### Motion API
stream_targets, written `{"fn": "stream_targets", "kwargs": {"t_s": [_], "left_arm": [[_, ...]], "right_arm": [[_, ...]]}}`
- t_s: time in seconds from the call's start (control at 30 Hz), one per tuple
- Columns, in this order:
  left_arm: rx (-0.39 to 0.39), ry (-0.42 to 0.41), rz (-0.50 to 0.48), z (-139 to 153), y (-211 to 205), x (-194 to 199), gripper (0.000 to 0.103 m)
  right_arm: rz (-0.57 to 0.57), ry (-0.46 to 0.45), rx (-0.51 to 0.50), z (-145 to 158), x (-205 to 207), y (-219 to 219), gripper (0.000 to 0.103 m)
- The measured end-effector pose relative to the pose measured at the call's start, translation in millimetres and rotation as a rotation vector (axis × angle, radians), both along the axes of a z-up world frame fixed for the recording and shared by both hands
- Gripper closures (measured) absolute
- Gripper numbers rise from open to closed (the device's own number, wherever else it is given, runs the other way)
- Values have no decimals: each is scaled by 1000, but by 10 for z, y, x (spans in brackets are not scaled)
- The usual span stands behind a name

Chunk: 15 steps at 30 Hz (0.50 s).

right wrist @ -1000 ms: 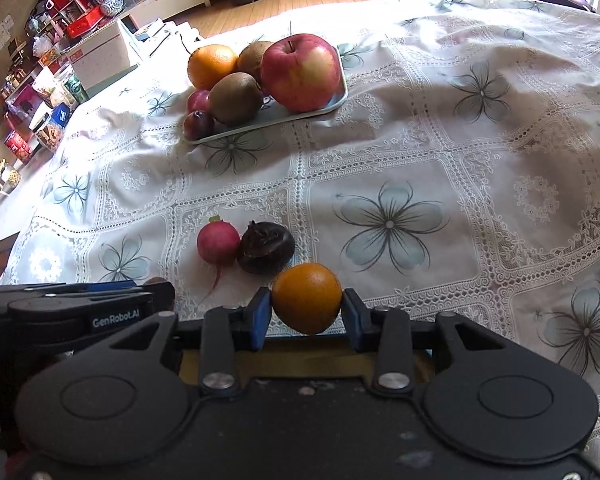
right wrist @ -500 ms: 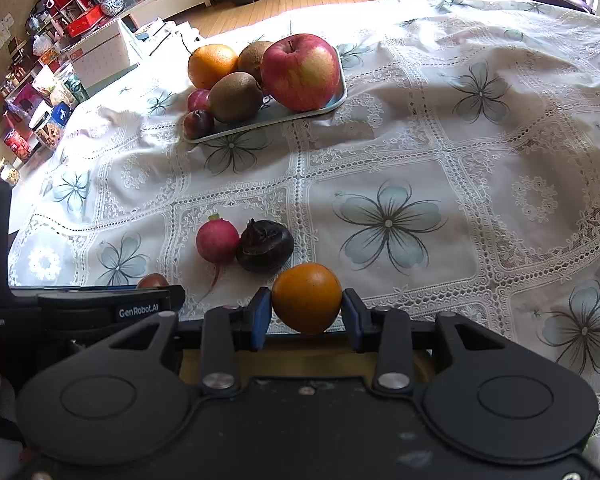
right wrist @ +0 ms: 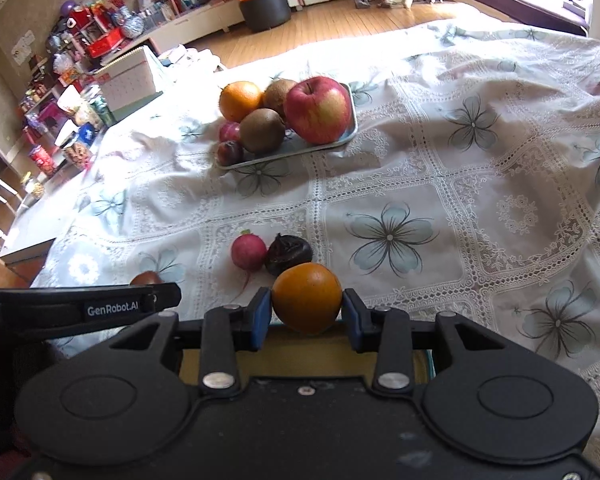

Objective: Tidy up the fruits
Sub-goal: 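Carry the plum and orange over the gold tray and open both grippers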

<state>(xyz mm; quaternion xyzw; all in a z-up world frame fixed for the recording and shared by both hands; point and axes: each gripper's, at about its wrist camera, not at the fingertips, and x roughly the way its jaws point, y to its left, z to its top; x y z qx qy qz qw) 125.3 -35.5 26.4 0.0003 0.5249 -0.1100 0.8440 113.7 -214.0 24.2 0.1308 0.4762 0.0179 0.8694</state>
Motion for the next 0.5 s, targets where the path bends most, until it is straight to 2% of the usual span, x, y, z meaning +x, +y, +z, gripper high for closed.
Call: {"fn": "stream_targets", "kwargs": {"t_s": [0.1,0.3,0.5], "left_arm": [[-35,14,-9,21,34,-184,59],[-39,22,5,-77,139,-619,59],[-79,116,-20,-251,204,-930,59]], "right_arm": [[36,-11,-5,78,-237,-2,63],[52,28,-4,8,-680,-84,63],[51,86,17,-159,-1035,-132,63]]}}
